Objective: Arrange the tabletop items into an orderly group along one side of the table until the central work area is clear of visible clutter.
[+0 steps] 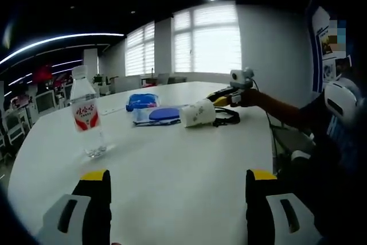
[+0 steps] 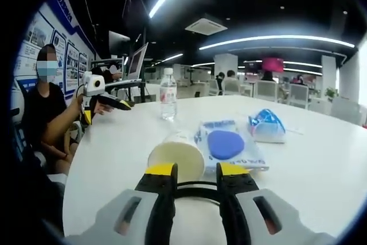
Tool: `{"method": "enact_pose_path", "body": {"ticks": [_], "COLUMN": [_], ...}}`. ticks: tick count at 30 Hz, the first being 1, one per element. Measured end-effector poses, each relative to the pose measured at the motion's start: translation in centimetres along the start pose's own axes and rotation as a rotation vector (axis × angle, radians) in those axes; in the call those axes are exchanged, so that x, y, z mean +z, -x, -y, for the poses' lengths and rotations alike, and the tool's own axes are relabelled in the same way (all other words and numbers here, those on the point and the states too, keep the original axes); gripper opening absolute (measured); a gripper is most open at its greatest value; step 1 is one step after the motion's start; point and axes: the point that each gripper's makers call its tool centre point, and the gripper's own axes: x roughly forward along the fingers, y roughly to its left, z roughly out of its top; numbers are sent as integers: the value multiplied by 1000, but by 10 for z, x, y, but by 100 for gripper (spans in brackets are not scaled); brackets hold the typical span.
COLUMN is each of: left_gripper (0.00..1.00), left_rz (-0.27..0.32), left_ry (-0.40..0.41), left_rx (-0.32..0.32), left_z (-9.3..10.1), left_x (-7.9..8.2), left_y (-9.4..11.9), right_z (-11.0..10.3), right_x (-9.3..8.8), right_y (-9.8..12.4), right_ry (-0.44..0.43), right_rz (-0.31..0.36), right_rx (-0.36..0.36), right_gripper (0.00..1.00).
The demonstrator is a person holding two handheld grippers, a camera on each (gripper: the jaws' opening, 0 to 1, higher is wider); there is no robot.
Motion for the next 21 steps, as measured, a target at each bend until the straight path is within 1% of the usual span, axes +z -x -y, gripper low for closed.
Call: {"method": "enact_pose_path", "body": {"ticks": [3,12,17,21], "left_gripper": [97,97,97,97], "left_rz": [7,12,12,11], "left_ry": [-1,1,2,2], "left_rx": [-2,-2,-6,-7], "left_z": [1,3,4,4], "left_x": [2,1,1,0], "left_y": [0,0,-1,-1], "right_z": [3,5,2,3], "right_x": [-7,-11,-15,-18], "right_y": [-3,-8,-16,-19], "right_ry": [-6,-26,-31,-28], "right_rz": [-20,-19,-29,-41], "right_rx": [-4,-1,15,9], "right_gripper": [23,19,14,13]}}
